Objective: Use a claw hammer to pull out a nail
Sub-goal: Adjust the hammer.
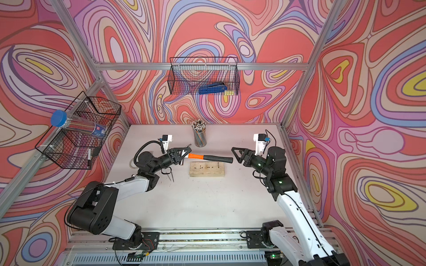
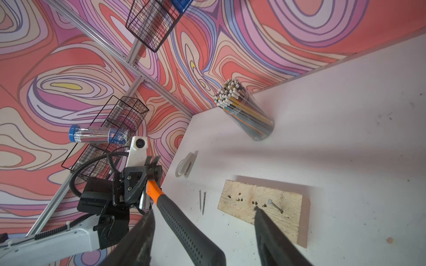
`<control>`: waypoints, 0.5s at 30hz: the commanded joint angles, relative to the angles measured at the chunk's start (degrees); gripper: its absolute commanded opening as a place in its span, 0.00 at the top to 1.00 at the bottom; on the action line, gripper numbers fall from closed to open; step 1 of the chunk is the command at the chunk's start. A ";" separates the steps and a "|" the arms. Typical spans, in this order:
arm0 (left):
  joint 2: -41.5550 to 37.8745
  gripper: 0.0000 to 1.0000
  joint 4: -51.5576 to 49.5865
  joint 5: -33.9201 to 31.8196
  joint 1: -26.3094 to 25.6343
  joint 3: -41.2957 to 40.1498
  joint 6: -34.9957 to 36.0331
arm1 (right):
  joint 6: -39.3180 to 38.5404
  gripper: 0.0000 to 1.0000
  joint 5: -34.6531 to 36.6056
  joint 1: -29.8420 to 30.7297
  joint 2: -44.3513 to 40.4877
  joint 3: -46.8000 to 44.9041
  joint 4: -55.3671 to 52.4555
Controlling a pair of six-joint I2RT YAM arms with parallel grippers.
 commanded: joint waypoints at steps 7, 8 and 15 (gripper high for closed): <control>-2.62 1.00 6.05 -2.13 0.33 1.66 -4.66 | 11.89 0.29 -12.00 -0.30 0.62 -8.83 20.82; -2.61 1.00 6.05 -2.02 0.23 1.80 -4.63 | 12.66 0.29 -11.99 -0.32 0.58 -9.62 22.08; -2.70 1.00 6.06 -2.52 -1.12 2.04 -5.02 | 15.75 0.30 -11.60 2.42 3.66 -11.04 30.71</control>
